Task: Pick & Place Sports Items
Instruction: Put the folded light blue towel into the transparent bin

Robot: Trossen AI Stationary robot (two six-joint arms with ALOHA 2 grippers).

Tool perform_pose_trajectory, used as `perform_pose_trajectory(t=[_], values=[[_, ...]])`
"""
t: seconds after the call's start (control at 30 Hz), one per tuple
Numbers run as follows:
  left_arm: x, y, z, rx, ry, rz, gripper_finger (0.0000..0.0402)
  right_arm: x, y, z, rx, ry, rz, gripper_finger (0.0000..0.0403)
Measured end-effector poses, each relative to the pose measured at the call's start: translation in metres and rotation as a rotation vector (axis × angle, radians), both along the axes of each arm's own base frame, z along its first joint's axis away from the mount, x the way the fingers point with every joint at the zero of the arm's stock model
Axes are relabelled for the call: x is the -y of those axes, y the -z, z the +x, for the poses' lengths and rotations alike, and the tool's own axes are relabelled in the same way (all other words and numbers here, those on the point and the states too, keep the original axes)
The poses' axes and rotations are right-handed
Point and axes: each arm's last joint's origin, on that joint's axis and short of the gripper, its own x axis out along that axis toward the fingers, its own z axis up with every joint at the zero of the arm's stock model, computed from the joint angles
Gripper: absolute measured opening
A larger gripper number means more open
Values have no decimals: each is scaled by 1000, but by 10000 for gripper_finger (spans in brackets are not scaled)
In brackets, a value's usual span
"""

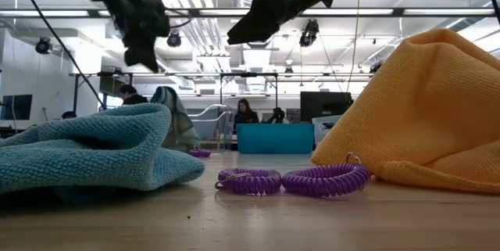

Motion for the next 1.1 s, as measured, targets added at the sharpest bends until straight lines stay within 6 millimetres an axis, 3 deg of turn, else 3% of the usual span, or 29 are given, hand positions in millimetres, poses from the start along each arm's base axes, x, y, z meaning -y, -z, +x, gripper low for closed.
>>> perform_pose_trajectory(t=[0.3, 0.77, 1.1], values=[[-3, 21, 3, -28, 4, 37, 9, 0, 1, 0, -1, 0, 0, 279], [5, 55, 40, -78, 126, -2, 8, 0, 0, 1, 20, 0, -6, 279], [-18, 75, 68, -26, 32, 83, 8, 0, 0, 1, 20, 0, -6, 279]])
